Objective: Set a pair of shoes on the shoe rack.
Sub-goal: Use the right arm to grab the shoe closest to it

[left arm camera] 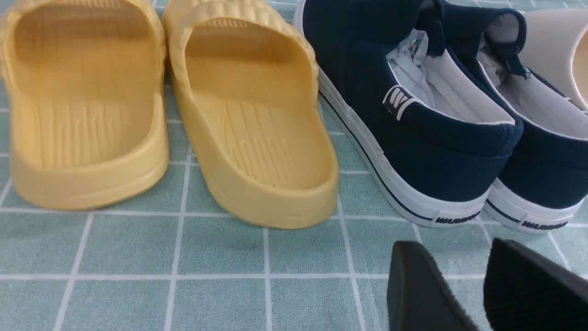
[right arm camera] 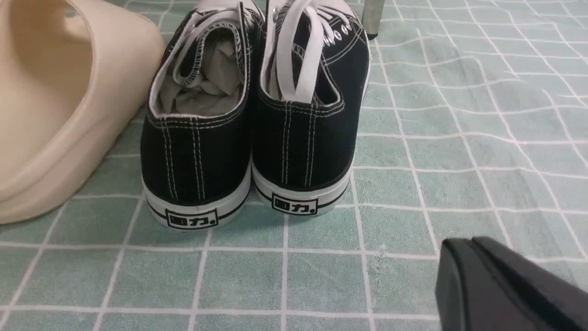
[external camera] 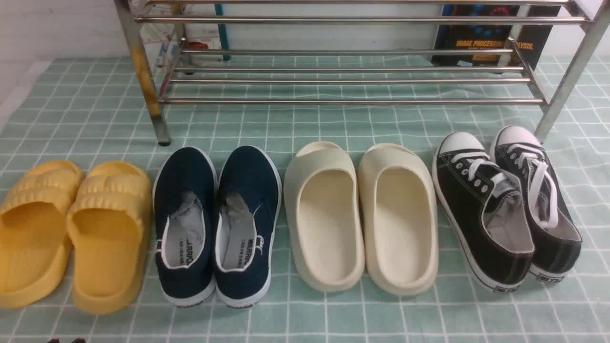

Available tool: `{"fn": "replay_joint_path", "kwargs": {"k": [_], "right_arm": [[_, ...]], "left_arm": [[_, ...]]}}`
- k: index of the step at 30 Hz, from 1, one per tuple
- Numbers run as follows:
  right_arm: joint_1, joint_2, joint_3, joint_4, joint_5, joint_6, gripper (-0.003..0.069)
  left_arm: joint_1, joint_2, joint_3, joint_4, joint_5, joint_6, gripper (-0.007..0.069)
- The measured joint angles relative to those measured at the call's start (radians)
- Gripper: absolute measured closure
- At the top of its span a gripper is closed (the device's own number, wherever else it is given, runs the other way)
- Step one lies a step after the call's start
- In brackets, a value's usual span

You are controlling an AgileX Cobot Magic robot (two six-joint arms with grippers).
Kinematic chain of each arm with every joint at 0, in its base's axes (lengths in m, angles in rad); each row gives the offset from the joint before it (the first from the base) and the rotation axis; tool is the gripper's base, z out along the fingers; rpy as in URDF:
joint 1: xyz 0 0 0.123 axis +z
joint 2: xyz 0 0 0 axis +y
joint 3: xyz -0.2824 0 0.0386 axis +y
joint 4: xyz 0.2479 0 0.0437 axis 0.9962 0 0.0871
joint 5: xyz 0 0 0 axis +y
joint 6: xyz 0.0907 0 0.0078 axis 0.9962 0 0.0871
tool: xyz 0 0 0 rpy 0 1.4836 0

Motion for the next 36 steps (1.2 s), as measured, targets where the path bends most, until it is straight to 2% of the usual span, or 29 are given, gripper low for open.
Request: {"fn": "replay_joint_path", "kwargs": {"k": [27, 31, 36], "right_arm": [[0.000, 0.000, 0.000, -0.008, -0.012, 0.000, 0.0582], [0.000, 0.000, 0.010, -0.008, -0.085, 0.000, 0.0579], [0.000, 0.000, 0.010, -0.009, -0.310, -0.002, 0.0569]], "left_arm": [[0.000, 0.000, 0.000, 0.000, 0.000, 0.000, 0.0386], [0.000, 0.000, 0.000, 0.000, 0.000, 0.000, 0.0386], [0.000, 0.000, 0.000, 0.000, 0.000, 0.000, 0.0386]]}}
